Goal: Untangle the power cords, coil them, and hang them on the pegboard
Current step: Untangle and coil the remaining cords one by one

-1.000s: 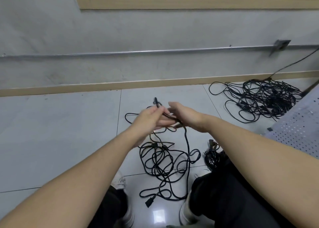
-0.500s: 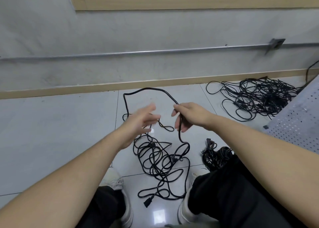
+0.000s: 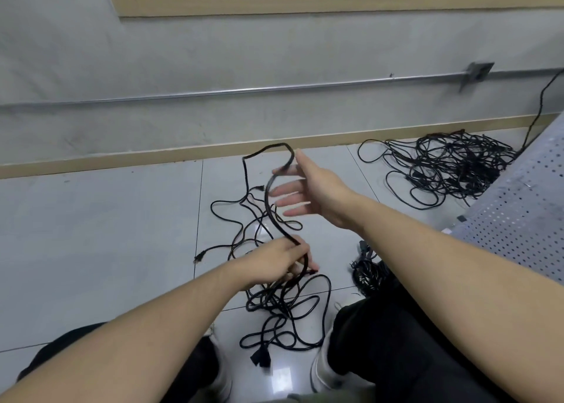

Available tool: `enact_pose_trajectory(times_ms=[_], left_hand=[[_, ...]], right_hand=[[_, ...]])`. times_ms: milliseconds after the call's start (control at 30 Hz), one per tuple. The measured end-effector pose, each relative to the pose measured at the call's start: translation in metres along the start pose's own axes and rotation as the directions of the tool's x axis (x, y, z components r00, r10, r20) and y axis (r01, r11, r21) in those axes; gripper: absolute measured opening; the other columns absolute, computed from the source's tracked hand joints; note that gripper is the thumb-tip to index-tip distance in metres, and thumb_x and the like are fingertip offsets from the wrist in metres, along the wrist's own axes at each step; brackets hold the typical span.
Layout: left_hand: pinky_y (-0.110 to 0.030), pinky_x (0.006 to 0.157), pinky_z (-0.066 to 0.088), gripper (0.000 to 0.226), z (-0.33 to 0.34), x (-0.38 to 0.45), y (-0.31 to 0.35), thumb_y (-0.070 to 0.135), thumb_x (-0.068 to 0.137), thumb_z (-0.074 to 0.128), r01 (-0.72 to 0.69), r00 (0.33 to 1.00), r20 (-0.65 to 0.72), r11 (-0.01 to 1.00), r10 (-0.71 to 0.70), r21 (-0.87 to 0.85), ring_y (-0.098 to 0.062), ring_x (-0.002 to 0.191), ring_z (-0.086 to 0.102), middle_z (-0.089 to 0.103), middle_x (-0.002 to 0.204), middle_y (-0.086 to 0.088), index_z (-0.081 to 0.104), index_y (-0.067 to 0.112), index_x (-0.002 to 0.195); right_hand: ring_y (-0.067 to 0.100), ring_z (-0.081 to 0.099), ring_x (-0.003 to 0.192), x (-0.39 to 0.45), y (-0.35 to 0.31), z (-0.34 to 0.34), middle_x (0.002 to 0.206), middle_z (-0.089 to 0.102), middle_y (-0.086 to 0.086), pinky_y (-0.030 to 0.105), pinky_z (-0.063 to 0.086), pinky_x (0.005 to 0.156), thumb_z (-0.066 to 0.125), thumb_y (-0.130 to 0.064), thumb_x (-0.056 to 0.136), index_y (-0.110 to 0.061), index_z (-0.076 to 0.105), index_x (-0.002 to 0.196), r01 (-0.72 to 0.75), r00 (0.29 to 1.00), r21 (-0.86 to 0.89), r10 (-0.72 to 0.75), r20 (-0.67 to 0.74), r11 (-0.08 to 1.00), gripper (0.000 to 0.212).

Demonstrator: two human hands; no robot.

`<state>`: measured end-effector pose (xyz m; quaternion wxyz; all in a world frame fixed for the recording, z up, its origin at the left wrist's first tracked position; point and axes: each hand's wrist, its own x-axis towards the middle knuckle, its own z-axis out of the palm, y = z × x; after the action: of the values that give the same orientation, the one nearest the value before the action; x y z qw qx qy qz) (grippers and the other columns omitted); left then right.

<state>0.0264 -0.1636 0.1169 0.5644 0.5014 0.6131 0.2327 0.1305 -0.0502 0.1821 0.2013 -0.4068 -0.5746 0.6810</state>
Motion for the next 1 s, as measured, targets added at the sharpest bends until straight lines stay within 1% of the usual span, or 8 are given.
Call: enact_pose_trajectory(times_ms=[100, 200, 300, 400, 533, 633, 767, 1000], left_hand=[[-0.016, 0.061, 0.046, 0.030, -0.012, -0.005, 0.016, 0.029, 0.113, 0.031, -0.052, 0.997, -0.072, 0.979, 0.039, -0.199, -0.013, 0.090, 0.076, 0.077, 0.076, 0.002, 0.050, 0.011, 0.098], [-0.031, 0.079, 0.061, 0.031, -0.028, -0.005, 0.023, 0.032, 0.113, 0.033, -0.104, 0.986, -0.164, 0.866, 0.026, -0.489, -0.022, 0.082, 0.077, 0.079, 0.092, -0.012, 0.051, 0.011, 0.098], [-0.035, 0.076, 0.064, 0.031, -0.044, -0.006, 0.025, 0.032, 0.113, 0.031, -0.116, 0.983, -0.183, 0.771, 0.000, -0.626, -0.026, 0.079, 0.076, 0.077, 0.091, -0.012, 0.050, 0.014, 0.095], [-0.036, 0.074, 0.060, 0.033, -0.058, -0.011, 0.028, 0.033, 0.112, 0.031, -0.086, 0.987, -0.160, 0.737, -0.031, -0.671, -0.023, 0.085, 0.075, 0.077, 0.099, -0.013, 0.049, 0.019, 0.088], [-0.042, 0.086, 0.041, 0.038, -0.070, -0.011, 0.026, 0.029, 0.106, 0.033, -0.063, 0.940, -0.297, 0.774, -0.166, -0.630, -0.019, 0.096, 0.067, 0.077, 0.092, -0.004, 0.044, 0.025, 0.070], [-0.044, 0.090, 0.043, 0.042, -0.077, -0.010, 0.021, 0.028, 0.106, 0.031, -0.129, 0.897, -0.383, 0.697, -0.221, -0.705, -0.021, 0.087, 0.070, 0.071, 0.076, -0.002, 0.041, 0.023, 0.065], [-0.043, 0.073, 0.053, 0.039, -0.074, -0.008, 0.022, 0.031, 0.109, 0.027, -0.199, 0.914, -0.353, 0.534, -0.202, -0.822, -0.021, 0.056, 0.052, 0.038, 0.059, 0.000, 0.038, 0.021, 0.073], [-0.042, 0.064, 0.059, 0.026, -0.074, -0.002, 0.007, 0.022, 0.111, 0.032, -0.049, 0.857, -0.343, 0.604, -0.384, -0.796, -0.011, 0.043, 0.029, 0.031, 0.057, 0.000, 0.048, 0.008, 0.096]], right_hand=[[0.021, 0.066, 0.097, -0.004, 0.014, -0.014, 0.108, 0.074, 0.002, 0.042, 0.052, 0.093, 0.036, -0.043, 0.105, -0.022, 0.067, 0.114, -0.065, 0.987, -0.438, 0.121, 0.102, 0.897, 0.038], [0.011, 0.066, 0.112, -0.012, 0.022, -0.023, 0.117, 0.074, -0.006, 0.045, 0.042, 0.110, 0.038, -0.045, 0.096, -0.031, 0.067, 0.107, -0.047, 0.913, -0.619, 0.286, 0.292, 0.784, 0.034], [-0.005, 0.061, 0.116, -0.022, 0.017, -0.023, 0.112, 0.071, -0.022, 0.031, 0.038, 0.110, 0.053, -0.053, 0.075, -0.043, 0.069, 0.102, -0.009, 0.889, -0.610, 0.286, 0.358, 0.792, 0.032], [-0.016, 0.060, 0.089, -0.019, 0.017, -0.021, 0.086, 0.072, -0.026, 0.012, 0.042, 0.094, 0.071, -0.050, 0.087, -0.039, 0.075, 0.090, 0.112, 0.926, -0.670, 0.167, 0.338, 0.734, 0.012], [0.009, 0.063, 0.070, -0.007, 0.021, -0.020, 0.085, 0.076, -0.003, 0.026, 0.049, 0.076, 0.057, -0.058, 0.097, -0.022, 0.070, 0.067, 0.144, 0.985, -0.726, -0.027, 0.170, 0.672, 0.049], [0.028, 0.072, 0.096, -0.003, 0.018, -0.024, 0.091, 0.079, 0.005, 0.042, 0.054, 0.095, 0.053, -0.049, 0.101, -0.019, 0.066, 0.064, -0.026, 1.000, -0.569, 0.019, -0.017, 0.822, 0.050], [0.029, 0.072, 0.090, 0.001, 0.014, -0.033, 0.083, 0.078, 0.009, 0.044, 0.054, 0.097, 0.039, -0.034, 0.108, -0.014, 0.058, 0.080, -0.150, 0.966, -0.078, 0.129, -0.226, 0.986, 0.039], [0.036, 0.075, 0.085, -0.001, 0.008, -0.027, 0.056, 0.063, 0.008, 0.042, 0.061, 0.082, 0.026, -0.029, 0.113, -0.007, 0.053, 0.118, 0.017, 0.967, 0.372, 0.079, -0.242, 0.928, 0.036]])
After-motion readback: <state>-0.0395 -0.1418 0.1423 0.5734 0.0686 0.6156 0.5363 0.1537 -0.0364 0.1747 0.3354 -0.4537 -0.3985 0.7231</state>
